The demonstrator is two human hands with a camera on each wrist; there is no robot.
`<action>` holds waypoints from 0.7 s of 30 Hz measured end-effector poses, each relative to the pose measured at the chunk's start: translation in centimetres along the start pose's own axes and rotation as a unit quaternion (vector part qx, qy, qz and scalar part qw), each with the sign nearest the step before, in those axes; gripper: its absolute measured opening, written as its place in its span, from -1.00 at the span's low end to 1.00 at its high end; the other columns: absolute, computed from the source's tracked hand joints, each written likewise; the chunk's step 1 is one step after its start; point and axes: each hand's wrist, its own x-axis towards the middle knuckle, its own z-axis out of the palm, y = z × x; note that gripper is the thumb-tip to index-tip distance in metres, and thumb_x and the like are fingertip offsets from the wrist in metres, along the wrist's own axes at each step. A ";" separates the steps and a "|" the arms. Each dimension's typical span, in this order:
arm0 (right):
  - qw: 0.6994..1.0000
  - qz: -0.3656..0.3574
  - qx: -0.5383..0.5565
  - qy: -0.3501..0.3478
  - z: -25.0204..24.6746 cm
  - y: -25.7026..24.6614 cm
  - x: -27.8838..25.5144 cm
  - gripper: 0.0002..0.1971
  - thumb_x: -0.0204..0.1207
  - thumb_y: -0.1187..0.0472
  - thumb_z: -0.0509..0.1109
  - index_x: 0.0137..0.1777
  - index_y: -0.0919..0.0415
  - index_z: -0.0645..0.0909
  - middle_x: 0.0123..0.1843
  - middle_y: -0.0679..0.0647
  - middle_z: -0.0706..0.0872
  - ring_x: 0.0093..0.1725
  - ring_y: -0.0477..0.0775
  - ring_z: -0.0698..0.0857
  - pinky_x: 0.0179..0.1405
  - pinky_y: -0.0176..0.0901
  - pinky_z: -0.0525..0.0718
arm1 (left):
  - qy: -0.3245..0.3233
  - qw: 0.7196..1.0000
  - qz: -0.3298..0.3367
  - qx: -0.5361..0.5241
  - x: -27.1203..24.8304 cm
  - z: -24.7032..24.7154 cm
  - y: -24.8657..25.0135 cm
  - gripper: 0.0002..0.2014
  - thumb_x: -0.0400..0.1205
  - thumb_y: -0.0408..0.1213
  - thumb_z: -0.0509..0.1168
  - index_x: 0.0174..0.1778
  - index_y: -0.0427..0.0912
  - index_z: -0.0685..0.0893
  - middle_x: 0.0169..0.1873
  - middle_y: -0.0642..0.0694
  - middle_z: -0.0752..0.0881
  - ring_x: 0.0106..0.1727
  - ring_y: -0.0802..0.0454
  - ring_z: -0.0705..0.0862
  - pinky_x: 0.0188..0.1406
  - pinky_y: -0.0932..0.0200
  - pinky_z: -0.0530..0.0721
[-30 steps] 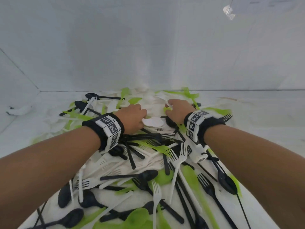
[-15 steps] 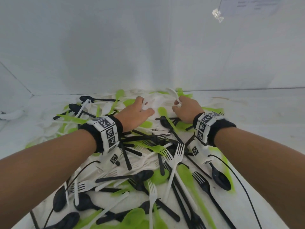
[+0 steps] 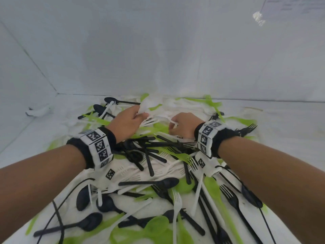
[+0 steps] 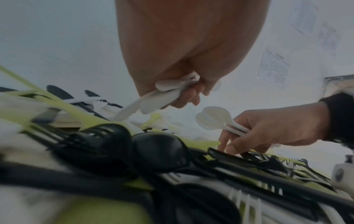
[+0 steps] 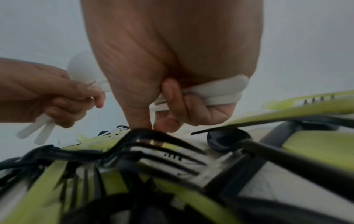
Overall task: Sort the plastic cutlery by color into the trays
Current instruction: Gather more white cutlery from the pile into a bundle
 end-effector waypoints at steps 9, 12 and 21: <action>0.999 0.006 -0.015 -0.036 0.3 -1.1 -0.3 -0.68 0.51 -0.20 0.54 -0.02 0.05 0.82 -0.16 -0.02 0.78 -0.12 0.03 0.72 -0.19 -0.18 0.60 | 0.019 1.000 -0.003 0.001 -3.8 -1.3 -1.7 -0.66 0.78 0.14 0.17 -0.20 0.03 0.59 -0.49 0.19 0.63 -0.43 0.29 0.58 -0.30 0.25 0.50; 1.000 -0.008 -0.025 -0.018 0.8 -1.3 -0.4 -0.77 0.55 -0.10 0.54 -0.05 0.06 0.83 -0.22 -0.03 0.76 -0.21 -0.03 0.69 -0.36 -0.27 0.48 | 0.010 0.999 -0.028 -0.042 -4.1 -1.3 -2.1 -0.67 0.82 0.00 0.15 -0.09 -0.14 0.63 -0.46 0.03 0.65 -0.45 0.12 0.66 -0.17 -0.02 0.69; 0.995 -0.002 -0.023 0.094 0.6 -2.1 -1.0 -0.89 0.62 0.05 0.32 0.07 0.03 0.60 -0.01 -0.04 0.67 0.03 0.11 0.68 -0.04 -0.07 0.60 | 0.021 0.996 -0.034 -0.080 -5.2 -1.4 -1.9 -0.88 0.82 -0.19 0.13 0.15 -0.07 0.56 -0.23 0.02 0.60 -0.31 0.09 0.58 -0.26 0.11 0.55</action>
